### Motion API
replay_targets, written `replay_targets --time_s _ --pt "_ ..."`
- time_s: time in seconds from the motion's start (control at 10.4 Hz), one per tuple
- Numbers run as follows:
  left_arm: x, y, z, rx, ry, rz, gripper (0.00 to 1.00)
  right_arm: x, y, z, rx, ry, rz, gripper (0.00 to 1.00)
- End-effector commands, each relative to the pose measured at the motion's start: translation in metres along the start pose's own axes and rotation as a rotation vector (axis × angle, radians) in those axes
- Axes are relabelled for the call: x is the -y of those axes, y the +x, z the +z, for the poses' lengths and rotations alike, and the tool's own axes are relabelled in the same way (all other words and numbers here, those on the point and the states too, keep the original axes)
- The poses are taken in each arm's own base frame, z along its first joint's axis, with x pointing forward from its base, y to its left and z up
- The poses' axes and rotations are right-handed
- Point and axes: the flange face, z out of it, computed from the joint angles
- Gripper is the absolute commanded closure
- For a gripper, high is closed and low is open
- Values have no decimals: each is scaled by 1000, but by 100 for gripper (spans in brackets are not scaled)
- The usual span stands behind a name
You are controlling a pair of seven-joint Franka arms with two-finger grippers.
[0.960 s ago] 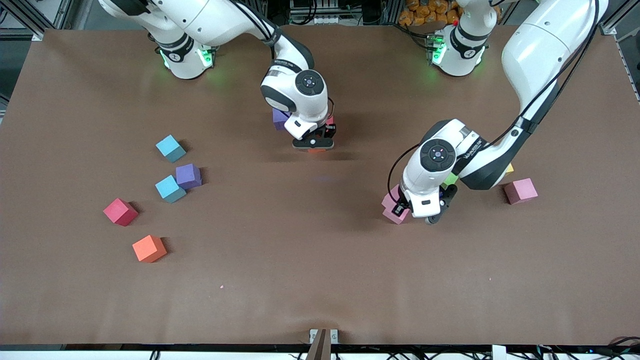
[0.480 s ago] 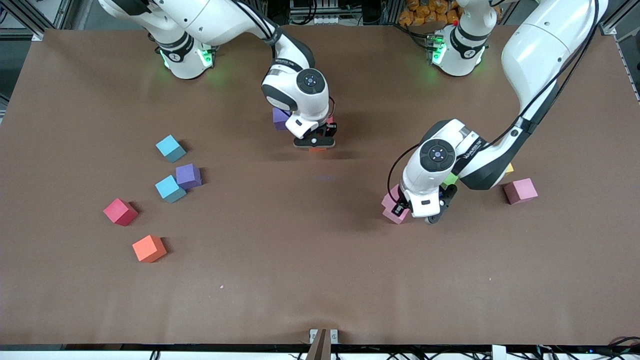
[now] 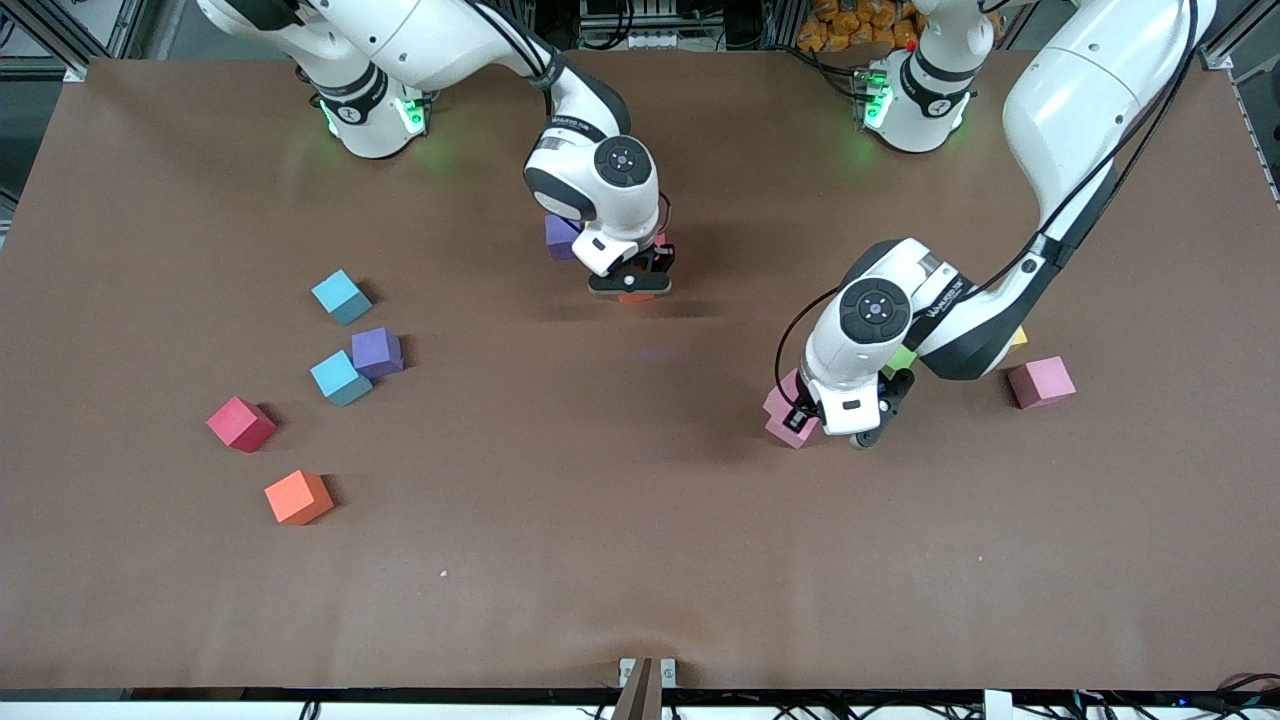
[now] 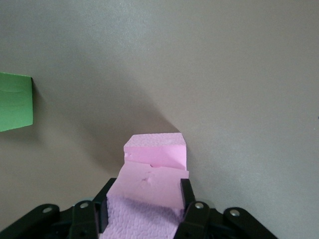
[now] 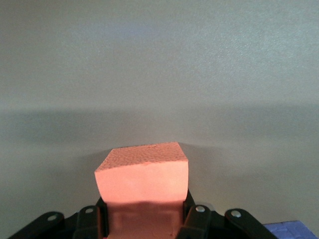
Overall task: Form number 2 with 11 blocks
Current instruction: 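Lower the orange cube near the purple cube with the right gripper, then grasp another orange cube with the right gripper while the left gripper carries pink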
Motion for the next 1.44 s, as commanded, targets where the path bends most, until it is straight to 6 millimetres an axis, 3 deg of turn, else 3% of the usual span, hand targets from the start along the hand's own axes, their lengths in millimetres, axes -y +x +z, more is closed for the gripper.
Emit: replay_targets --time_s 0.0,0.1,0.19,0.29,0.38,0.48,0.67,0.96,1.15,1.25,1.34 --pt "-4 0 2 -10 4 15 60 8 -5 3 -6 -2 -8 65" --pt "-4 0 2 -10 4 15 60 8 -5 3 -6 -2 -8 65" --pt "-4 1 2 -10 5 15 60 8 -5 3 -7 -4 -11 58" --pt "-4 0 2 -10 4 16 60 8 -4 3 -8 -4 -10 40" --pt "-4 1 2 -11 4 16 60 7 -3 3 -8 -4 -9 5" --pt "-4 0 2 -10 4 16 60 6 -2 3 -7 -5 -10 0" --pt "-4 0 2 -10 5 17 60 5 4 -7 -20 3 -8 0" --pt "-5 2 0 -8 0 11 60 -9 26 -51 -76 16 29 0" --pt "-15 -8 -12 -7 -24 12 60 -33 44 -103 -129 -20 61 0" --pt "-19 -15 -17 -9 -35 19 60 -52 64 -129 -164 -12 26 0" --pt "-23 -24 -21 -11 -43 32 60 -87 92 -146 -173 -27 -4 0"
